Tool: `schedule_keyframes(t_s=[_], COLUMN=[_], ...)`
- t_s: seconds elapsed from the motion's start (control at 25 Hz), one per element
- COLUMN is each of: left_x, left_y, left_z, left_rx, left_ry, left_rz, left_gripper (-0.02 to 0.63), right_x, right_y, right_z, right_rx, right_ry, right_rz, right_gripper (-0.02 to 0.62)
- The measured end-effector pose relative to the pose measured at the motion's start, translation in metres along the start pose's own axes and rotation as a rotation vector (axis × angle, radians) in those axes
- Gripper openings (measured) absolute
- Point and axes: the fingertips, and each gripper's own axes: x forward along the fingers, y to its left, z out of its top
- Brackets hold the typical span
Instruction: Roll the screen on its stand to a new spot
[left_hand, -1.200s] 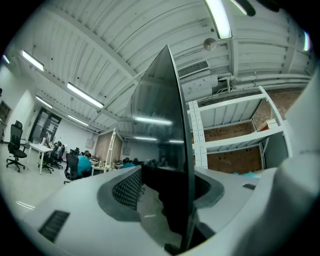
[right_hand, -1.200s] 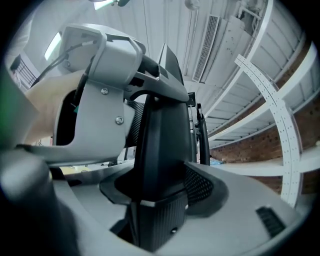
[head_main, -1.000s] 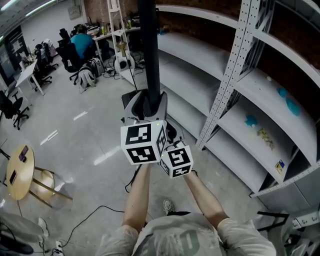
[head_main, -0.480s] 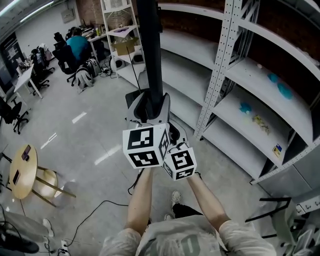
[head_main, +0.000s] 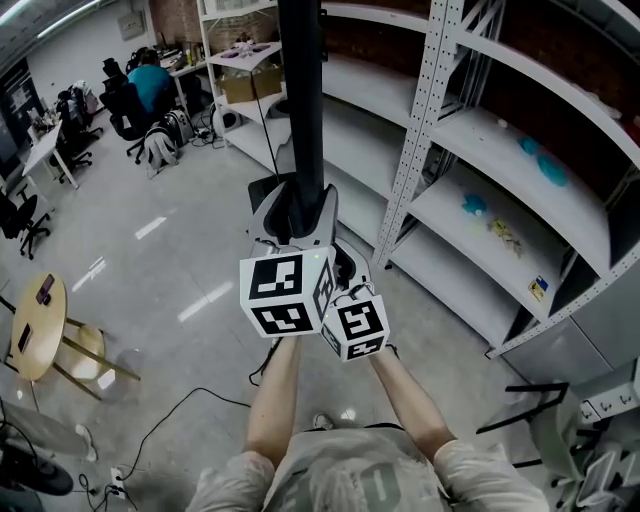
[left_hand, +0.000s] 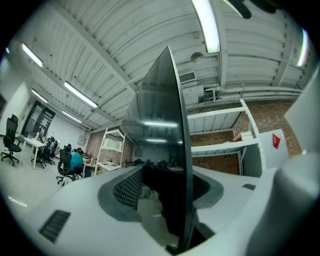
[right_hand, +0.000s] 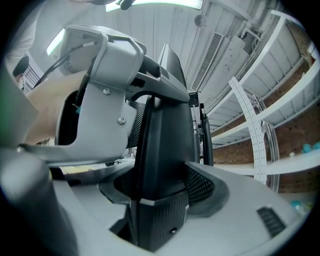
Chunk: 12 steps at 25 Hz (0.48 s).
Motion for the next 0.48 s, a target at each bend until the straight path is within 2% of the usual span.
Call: schedule_keyframes(t_s=[0.48], left_x=[-0.035], left_y=[-0.115], left_z=[-0.008], left_rx=[0.002], left_ry=[0.004], left_rz=[0.039], left_gripper=[0.247], right_x=[-0.115], right_y=[-0.033], right_z=[0.014], right_rx=[-0.001], right_ry=[0.023], right_rz=[0.046], right_gripper=[0.267])
